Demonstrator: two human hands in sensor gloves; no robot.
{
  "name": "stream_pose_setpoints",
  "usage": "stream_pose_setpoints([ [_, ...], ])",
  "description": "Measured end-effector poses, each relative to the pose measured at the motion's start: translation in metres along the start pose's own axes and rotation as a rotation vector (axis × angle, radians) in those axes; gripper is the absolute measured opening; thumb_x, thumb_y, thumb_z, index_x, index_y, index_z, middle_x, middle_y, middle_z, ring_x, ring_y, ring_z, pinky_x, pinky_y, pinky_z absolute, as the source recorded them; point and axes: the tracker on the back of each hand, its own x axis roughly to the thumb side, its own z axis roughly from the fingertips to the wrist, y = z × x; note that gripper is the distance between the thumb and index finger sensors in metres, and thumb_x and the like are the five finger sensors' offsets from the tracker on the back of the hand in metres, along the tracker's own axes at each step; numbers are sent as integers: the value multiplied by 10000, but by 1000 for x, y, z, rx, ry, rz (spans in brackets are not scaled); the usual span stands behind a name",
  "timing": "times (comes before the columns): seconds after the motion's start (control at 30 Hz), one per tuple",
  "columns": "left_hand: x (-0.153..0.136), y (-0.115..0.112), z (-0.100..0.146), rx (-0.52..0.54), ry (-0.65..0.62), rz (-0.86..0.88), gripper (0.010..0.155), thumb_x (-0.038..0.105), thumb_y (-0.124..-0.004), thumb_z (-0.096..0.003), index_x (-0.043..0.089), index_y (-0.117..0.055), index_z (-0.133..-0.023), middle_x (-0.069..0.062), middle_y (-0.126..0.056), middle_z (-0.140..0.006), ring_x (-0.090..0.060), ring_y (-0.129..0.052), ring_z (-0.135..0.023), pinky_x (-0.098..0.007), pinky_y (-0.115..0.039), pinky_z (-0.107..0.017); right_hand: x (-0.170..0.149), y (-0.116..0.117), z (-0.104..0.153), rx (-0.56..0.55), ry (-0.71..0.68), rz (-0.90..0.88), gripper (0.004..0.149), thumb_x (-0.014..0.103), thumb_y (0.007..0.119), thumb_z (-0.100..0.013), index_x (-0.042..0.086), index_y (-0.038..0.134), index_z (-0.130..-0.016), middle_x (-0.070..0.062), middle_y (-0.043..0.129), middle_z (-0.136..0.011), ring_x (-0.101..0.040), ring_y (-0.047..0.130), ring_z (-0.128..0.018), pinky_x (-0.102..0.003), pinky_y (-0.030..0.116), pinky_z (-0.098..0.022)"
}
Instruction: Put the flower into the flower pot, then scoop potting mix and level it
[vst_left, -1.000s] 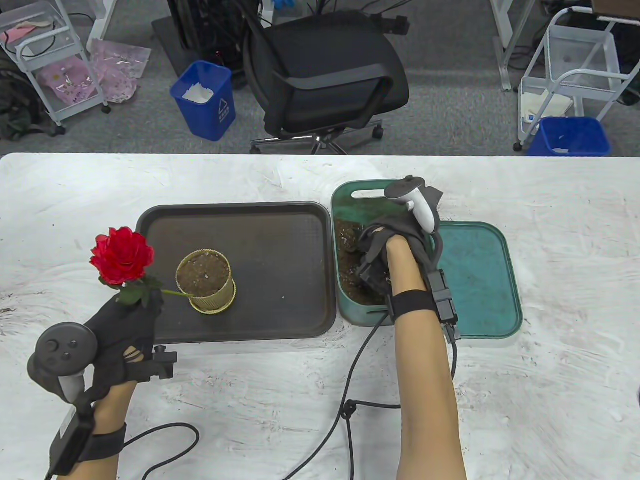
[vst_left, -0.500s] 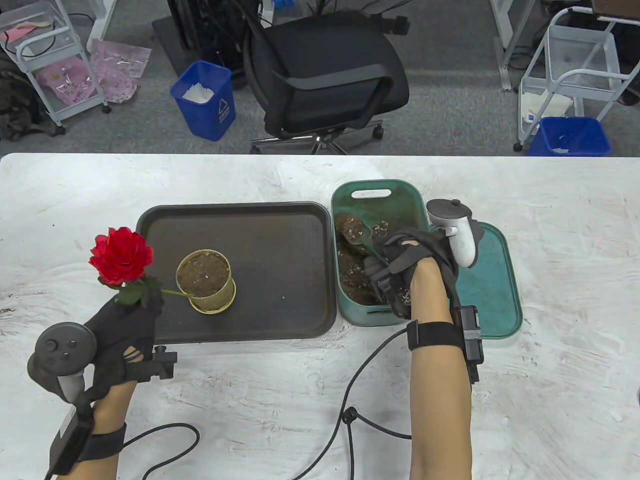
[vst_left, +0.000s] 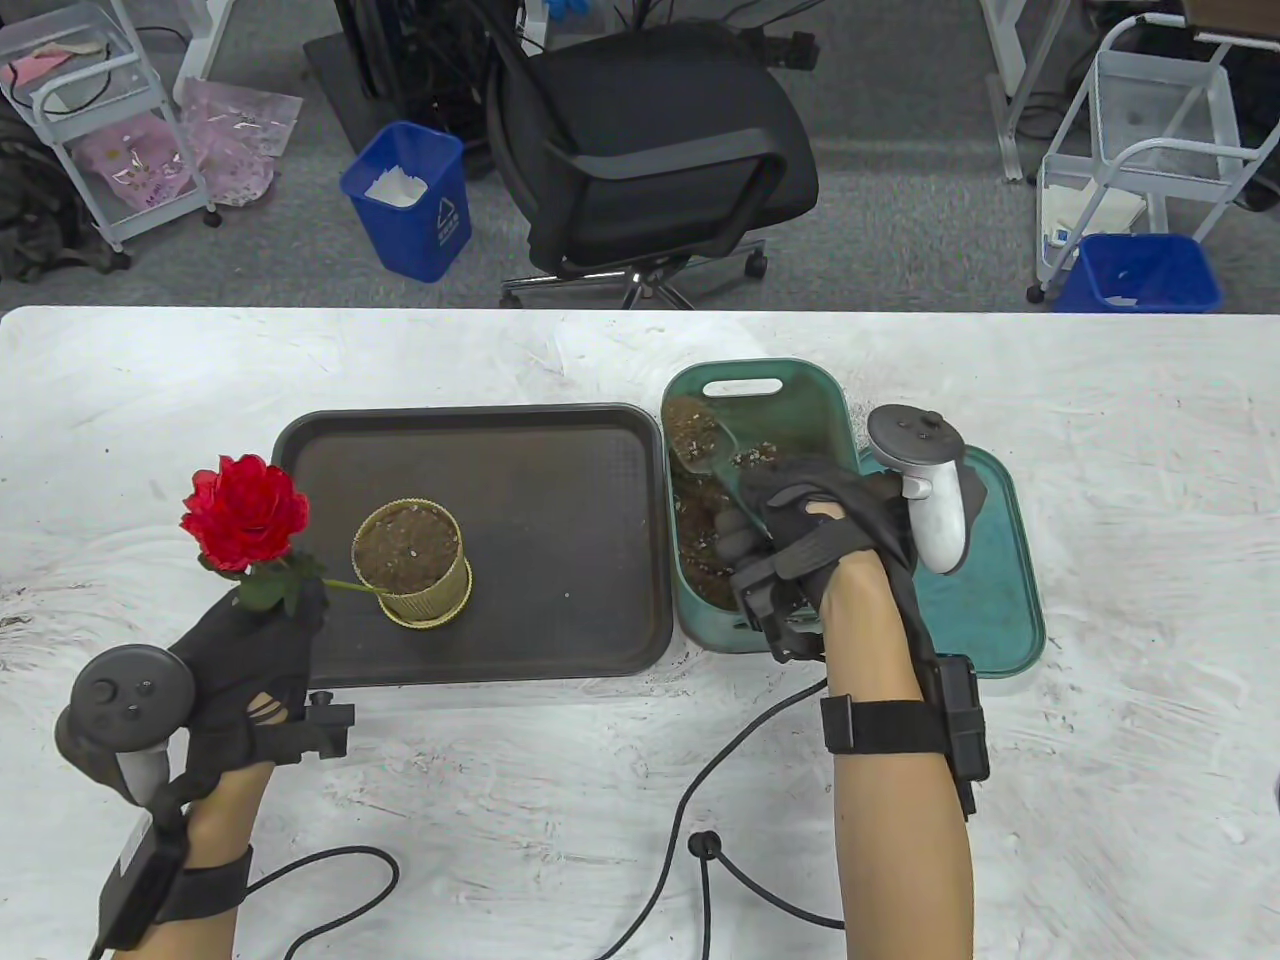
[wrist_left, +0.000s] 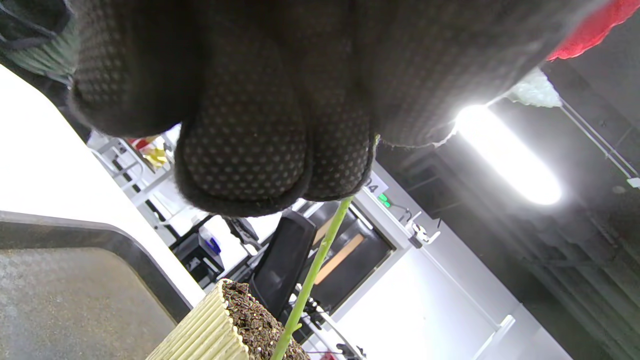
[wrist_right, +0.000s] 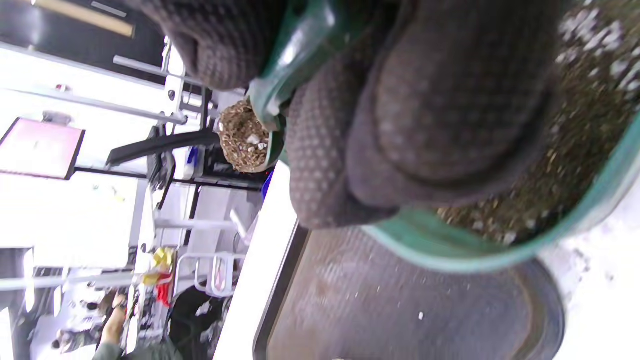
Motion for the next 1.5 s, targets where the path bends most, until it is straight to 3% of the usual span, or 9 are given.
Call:
stream_pose_setpoints([
  [0.2,0,0,0,0,3,2,423,469,-929,-408,211,-992,-737,42,-1075,-570,-196,-1157,-346,-363,-963,-336,15,54,-1,146,-62,69,523,288,719,-442,14,688,-887,-194,951,-680,-292,1096,-324,-379,986,-159],
  [0.4,0,0,0,0,3,2,421,469,-928,-410,211,-993,-736,43,-1075,-570,-197,-1157,-344,-364,-963,-337,20,126,-17,288,-77,159,524,293,719,-445,16,686,-888,-194,951,-681,-290,1098,-325,-376,988,-159],
  [0.6,1,0,1,1,5,2,422,470,-927,-410,212,-990,-737,45,-1075,-570,-195,-1157,-346,-363,-963,-338,14,176,-38,333,-40,239,523,292,721,-445,15,686,-887,-195,949,-682,-294,1096,-328,-381,986,-162],
  [0.7,1,0,1,2,4,1,422,470,-927,-410,212,-991,-737,43,-1074,-571,-195,-1156,-348,-363,-963,-339,14,189,-42,267,-63,339,518,292,729,-444,22,693,-883,-194,953,-676,-297,1096,-320,-388,985,-157],
  [0.93,1,-1,1,2,2,1,422,470,-927,-410,211,-992,-737,44,-1073,-572,-195,-1156,-349,-363,-963,-338,33,207,-23,-87,-313,679,479,351,837,-412,77,833,-805,-156,1030,-523,-242,1057,-107,-347,924,6],
  [1.07,1,0,1,4,1,-3,422,471,-926,-411,212,-990,-738,46,-1074,-571,-195,-1157,-347,-362,-964,-338,33,220,-12,-165,-458,811,479,353,839,-408,82,835,-803,-148,1034,-519,-244,1058,-105,-349,924,8],
  [1.5,4,-1,2,1,-4,-2,420,472,-925,-412,214,-990,-738,45,-1074,-571,-194,-1157,-348,-361,-964,-338,28,236,14,-274,-595,1016,530,307,848,-394,81,755,-864,-149,988,-651,-290,1072,-294,-409,948,-149],
])
